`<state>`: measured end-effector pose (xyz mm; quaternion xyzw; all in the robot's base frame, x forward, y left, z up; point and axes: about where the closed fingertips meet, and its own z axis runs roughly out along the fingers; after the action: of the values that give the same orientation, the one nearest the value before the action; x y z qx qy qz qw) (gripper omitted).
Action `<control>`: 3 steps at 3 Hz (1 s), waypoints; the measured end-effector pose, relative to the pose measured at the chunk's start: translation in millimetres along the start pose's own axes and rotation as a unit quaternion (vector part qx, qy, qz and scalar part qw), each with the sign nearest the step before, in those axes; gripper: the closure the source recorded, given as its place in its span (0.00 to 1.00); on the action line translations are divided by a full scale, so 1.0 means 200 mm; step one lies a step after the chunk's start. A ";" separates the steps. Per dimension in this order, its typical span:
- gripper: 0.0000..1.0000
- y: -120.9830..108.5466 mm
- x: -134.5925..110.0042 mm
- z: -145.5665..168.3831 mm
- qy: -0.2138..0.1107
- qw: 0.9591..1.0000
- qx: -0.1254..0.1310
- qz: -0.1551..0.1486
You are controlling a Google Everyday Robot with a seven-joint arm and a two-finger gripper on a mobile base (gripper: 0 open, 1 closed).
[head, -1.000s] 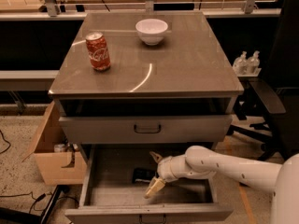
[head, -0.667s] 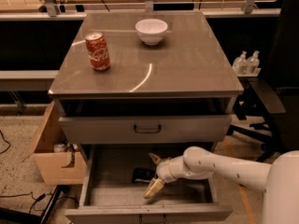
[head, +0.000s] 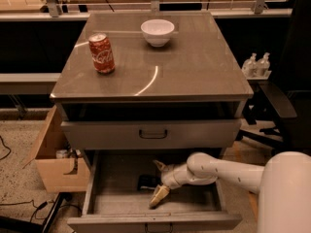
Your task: Pick rxbar blueberry from middle drawer and place on counter
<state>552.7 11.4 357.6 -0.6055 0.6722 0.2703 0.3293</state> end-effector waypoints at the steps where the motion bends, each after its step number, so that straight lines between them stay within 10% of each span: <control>1: 0.18 -0.01 0.04 0.03 0.027 1.000 0.007 -0.007; 3: 0.64 0.00 0.03 0.04 0.027 1.000 0.006 -0.007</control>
Offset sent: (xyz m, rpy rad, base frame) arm 0.0016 -0.0003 -0.0088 -0.0501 -0.0110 -0.0029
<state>553.8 13.4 347.5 -0.6150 0.6784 0.2474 0.3168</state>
